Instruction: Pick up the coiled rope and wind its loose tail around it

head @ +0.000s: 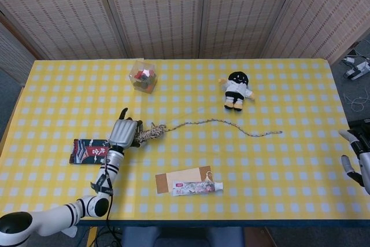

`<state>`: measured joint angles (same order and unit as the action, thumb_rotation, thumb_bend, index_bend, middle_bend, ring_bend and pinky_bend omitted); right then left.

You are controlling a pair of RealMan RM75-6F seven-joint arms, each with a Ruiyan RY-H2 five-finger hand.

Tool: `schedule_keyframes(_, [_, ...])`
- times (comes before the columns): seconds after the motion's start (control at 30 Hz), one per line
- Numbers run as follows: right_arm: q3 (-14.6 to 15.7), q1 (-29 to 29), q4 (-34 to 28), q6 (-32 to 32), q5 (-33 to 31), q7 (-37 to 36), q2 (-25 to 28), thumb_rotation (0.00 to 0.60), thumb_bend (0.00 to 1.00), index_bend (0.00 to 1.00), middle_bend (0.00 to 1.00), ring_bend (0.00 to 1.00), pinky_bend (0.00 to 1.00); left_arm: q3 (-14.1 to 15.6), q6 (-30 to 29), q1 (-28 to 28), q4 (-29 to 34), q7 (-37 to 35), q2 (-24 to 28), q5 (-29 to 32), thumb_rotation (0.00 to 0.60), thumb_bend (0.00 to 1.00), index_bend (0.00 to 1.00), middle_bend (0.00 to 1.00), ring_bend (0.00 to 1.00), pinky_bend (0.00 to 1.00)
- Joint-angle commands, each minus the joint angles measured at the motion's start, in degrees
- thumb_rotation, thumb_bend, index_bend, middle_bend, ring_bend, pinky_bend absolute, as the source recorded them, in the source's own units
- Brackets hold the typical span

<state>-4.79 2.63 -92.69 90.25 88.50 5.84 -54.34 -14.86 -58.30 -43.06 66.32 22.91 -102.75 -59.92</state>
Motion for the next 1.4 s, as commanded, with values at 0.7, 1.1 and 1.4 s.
schedule_keyframes(0.7, [-4.05, 15.86, -12.10, -23.67, -9.84, 19.65, -0.91, 0.600, 0.39, 0.29, 0.26, 0.11, 0.16, 1.32, -8.52, 6.22, 21.85, -13.42, 17.21, -13.31, 0.502, 0.20, 0.72, 0.60, 0.42, 0.00])
schedule_keyframes(1.1, [-6.27, 29.16, -6.54, -35.85, -22.57, 31.81, -13.91, 0.600, 0.37, 0.32, 0.26, 0.11, 0.16, 2.20, -8.84, 6.63, 25.77, -10.88, 18.37, -13.07, 0.503, 0.20, 0.72, 0.60, 0.42, 0.00])
schedule_keyframes(1.4, [-6.02, 34.47, 1.94, -36.05, -28.77, 35.91, -23.76, 0.600, 0.31, 0.32, 0.19, 0.01, 0.01, 2.45, -9.49, 6.79, 27.98, -8.79, 18.75, -12.94, 0.502, 0.20, 0.72, 0.60, 0.42, 0.00])
